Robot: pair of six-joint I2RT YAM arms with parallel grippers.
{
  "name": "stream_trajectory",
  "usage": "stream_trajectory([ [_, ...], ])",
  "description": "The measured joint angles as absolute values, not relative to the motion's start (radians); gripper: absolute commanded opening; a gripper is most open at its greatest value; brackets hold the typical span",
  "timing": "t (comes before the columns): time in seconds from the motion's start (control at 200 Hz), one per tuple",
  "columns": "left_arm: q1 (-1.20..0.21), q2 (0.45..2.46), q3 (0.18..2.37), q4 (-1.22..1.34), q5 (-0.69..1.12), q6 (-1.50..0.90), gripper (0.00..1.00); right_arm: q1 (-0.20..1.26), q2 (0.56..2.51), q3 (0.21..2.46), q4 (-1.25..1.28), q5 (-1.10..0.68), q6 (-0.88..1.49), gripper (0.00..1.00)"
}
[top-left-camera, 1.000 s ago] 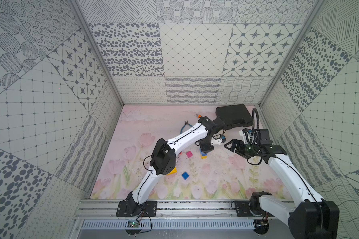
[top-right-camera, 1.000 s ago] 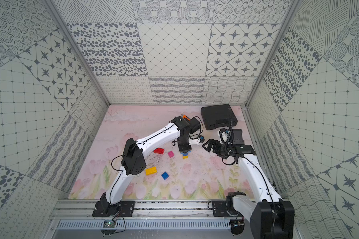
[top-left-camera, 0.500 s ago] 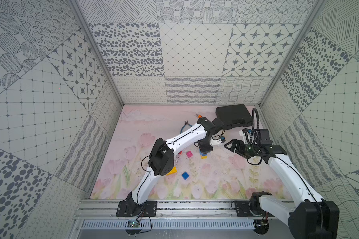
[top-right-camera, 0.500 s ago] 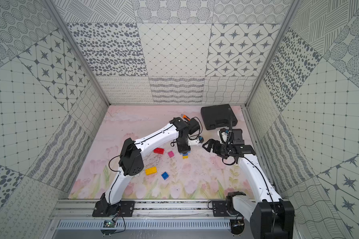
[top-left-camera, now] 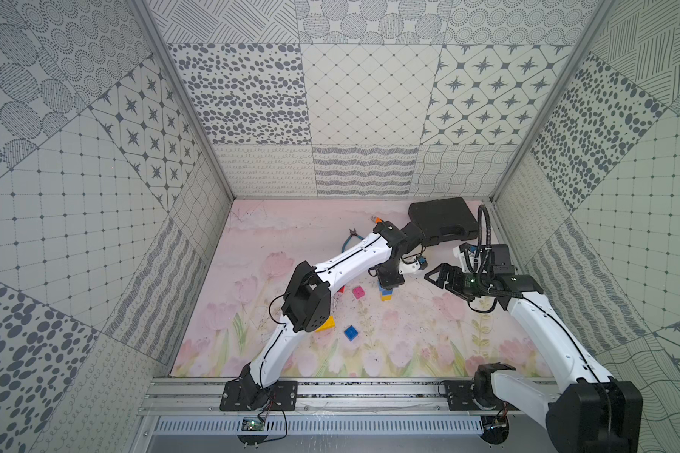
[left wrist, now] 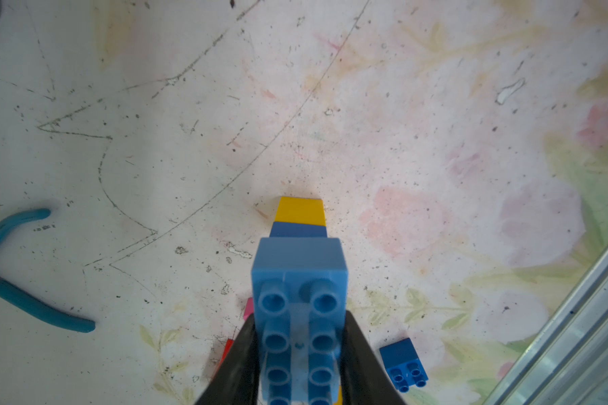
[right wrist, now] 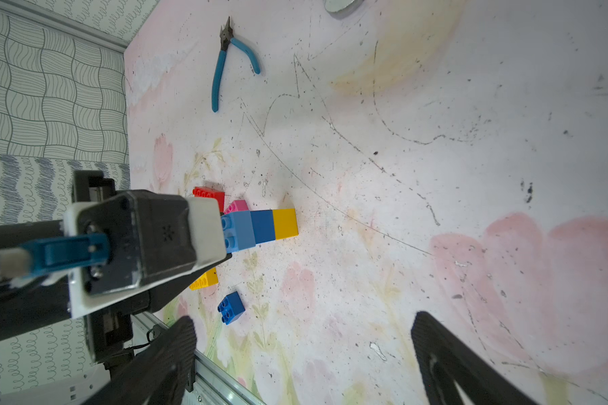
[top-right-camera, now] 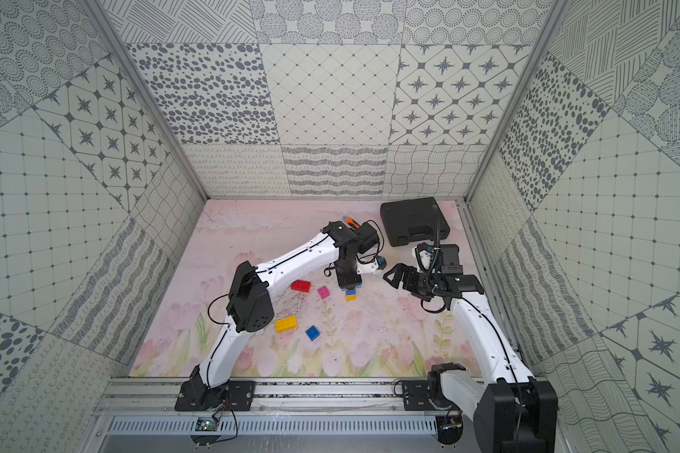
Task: Assemble a spoon with lego
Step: Assemble the lego brick with the lego brick.
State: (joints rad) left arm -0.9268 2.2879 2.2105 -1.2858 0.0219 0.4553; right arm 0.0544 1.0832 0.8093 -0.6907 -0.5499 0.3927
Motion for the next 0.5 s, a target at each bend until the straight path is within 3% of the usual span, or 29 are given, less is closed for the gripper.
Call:
stream_trajectory([
  [0.495,-0.923,2.288,2.194,-1.27,0.026,0.456,0.18,0.054,1.083,0.809,-0.691,-0.55,0.393,0.98],
])
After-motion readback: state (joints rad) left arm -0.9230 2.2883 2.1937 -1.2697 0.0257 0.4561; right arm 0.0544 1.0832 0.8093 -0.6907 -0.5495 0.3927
